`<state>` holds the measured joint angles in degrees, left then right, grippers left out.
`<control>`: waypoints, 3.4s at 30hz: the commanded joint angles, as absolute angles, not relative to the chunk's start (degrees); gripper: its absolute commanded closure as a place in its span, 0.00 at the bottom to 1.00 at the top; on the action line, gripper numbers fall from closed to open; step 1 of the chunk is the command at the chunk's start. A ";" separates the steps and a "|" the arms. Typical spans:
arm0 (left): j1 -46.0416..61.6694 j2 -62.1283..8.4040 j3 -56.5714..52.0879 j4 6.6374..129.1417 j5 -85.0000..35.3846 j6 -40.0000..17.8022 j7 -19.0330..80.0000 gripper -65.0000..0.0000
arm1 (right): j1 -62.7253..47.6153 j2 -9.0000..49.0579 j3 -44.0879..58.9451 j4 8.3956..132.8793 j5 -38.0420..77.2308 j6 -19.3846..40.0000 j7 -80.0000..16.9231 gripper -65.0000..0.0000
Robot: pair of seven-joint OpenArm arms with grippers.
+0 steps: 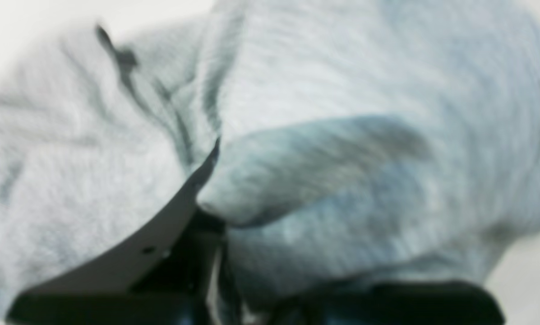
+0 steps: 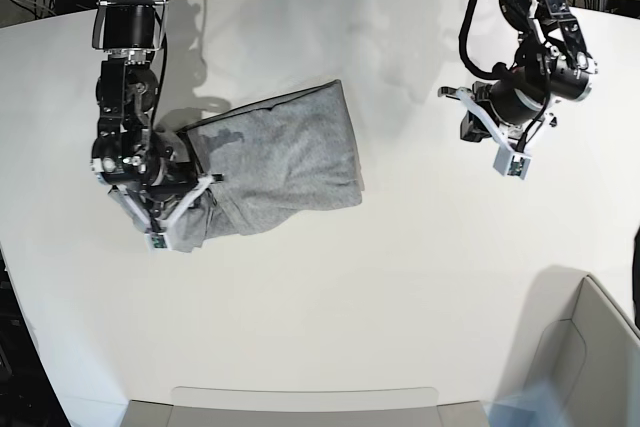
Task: Fold the T-shirt properly
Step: 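Lift the bundle with the right gripper and flip it over onto itself, then press and tuck the bundle edges with both grippers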
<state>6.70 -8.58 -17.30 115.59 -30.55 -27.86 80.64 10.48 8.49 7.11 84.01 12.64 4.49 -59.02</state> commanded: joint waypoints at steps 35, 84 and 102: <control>7.43 -9.19 -20.35 115.74 -31.16 -28.18 80.00 0.99 | 20.09 -4.35 -55.87 78.29 -33.10 -11.03 -77.41 0.44; -0.31 -6.46 3.56 116.09 -30.90 -27.91 73.89 1.00 | 12.44 -3.91 2.95 96.57 -25.80 30.37 -43.38 1.00; -0.31 -6.81 23.60 100.70 -17.36 -23.60 72.66 1.00 | 10.15 -3.47 5.41 84.26 -25.45 40.00 -42.86 0.99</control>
<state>0.36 -6.98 23.68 99.72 -16.99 -23.59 73.17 9.02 -3.36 5.30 83.24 -25.65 39.11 -43.66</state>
